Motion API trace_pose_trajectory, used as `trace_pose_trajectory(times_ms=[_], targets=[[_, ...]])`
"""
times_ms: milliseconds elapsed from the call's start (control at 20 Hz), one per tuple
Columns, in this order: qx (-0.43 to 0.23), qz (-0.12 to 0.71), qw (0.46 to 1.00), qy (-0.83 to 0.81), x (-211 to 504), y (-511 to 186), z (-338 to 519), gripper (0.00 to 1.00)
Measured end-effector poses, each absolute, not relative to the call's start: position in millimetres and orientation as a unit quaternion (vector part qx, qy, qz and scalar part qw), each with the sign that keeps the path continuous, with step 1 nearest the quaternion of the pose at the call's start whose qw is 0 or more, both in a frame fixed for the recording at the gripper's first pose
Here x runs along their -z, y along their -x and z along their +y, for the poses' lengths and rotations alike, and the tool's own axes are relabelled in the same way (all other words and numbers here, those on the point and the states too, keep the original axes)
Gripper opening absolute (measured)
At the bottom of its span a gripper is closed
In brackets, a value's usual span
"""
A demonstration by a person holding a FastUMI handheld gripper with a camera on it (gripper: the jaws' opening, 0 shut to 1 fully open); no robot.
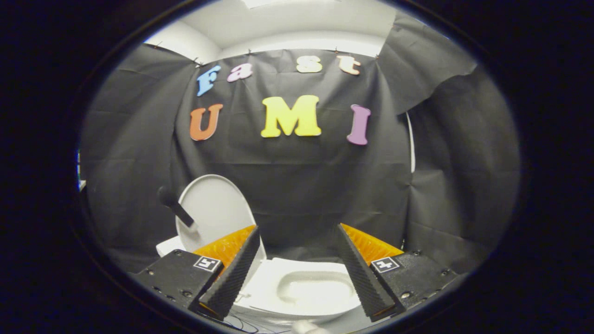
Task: Open the toilet lid.
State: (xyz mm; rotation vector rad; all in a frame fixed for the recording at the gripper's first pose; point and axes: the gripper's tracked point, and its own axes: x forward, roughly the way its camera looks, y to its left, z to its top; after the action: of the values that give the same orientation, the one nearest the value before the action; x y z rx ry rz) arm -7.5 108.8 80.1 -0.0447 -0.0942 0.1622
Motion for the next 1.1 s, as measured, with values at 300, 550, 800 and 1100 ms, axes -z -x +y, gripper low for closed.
trace_pose_trajectory(times_ms=[300,550,800,1100], targets=[[-0.028,-0.003,0.999,0.019,-25,8,43,1.00],[-0.005,0.004,1.000,0.018,-10,14,16,1.00],[-0.008,0.003,1.000,0.029,-2,16,14,1.00],[-0.016,0.008,0.999,0.030,3,19,17,1.00]])
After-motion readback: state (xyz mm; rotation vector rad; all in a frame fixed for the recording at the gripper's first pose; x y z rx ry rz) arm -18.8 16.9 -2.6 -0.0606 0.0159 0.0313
